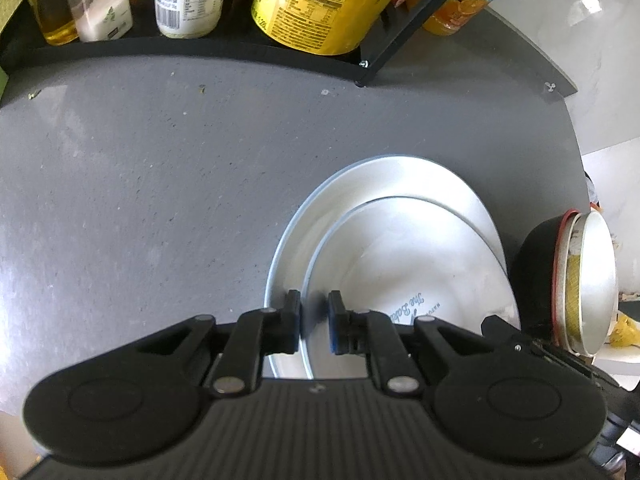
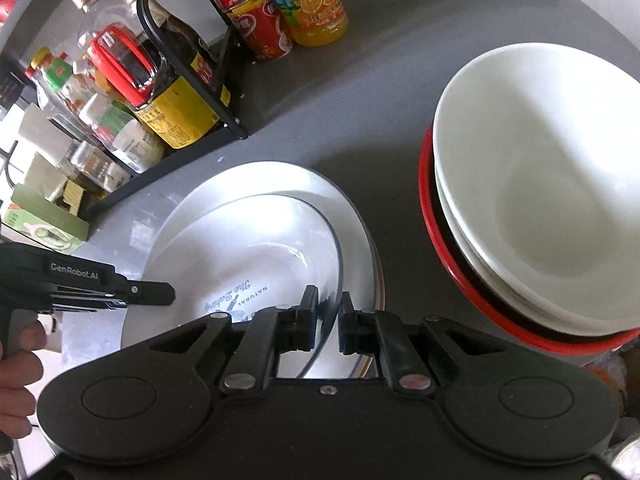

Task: Organize plates and bowls
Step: 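Lower the 'Bakery' plate onto the plate stack and open both grippers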

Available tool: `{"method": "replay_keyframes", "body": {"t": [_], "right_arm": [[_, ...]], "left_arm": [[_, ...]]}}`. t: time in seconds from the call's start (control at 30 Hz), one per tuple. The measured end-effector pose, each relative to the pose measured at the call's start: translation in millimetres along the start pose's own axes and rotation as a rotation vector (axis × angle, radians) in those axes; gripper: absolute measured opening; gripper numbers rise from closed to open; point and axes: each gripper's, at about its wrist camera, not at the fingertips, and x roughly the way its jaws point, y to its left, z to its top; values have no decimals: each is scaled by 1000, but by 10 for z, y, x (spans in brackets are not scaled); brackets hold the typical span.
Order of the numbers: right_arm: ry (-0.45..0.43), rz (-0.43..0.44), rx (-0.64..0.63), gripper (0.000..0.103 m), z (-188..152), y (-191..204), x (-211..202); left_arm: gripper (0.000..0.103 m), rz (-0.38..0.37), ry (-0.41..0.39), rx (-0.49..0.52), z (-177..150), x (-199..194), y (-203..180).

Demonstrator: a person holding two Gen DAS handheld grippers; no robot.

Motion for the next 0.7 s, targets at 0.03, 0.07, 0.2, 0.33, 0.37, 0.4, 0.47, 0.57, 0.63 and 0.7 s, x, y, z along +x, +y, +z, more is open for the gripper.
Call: {"method": "replay_keyframes", "body": {"t": [0.03, 0.07, 0.2, 0.33, 0.37, 0.4, 0.47, 0.57, 0.63, 0.7], "right_arm": [[0, -5, -4, 10, 4, 6, 5], [0, -10, -9, 11, 3, 9, 10], [-4, -30, -30, 11, 3, 27, 22], [-19, -25, -17, 11, -1, 6, 30], [-23, -22, -14, 11, -10, 0, 32], [-26, -19, -9, 11, -15, -7, 35], [-27, -9, 6, 11, -25, -27, 49], [-37, -2, 18, 11, -41, -36, 67], [-45, 0, 22, 11, -49, -38, 75], [-51, 0, 23, 11, -49, -35, 85]], "left_arm": [[12, 7, -3, 11, 5, 5, -21], [12, 12, -2, 16, 3, 10, -36], [14, 41, -2, 67, 17, 32, -108], [15, 67, 15, 97, 33, 34, -175], [15, 73, 25, 101, 48, 31, -186], [15, 79, 38, 110, 66, 28, -197], [15, 88, 59, 122, 92, 22, -215], [15, 93, 82, 117, 120, -8, -210], [16, 105, 91, 119, 133, -30, -226], [19, 116, 96, 122, 129, -69, -242]]}}
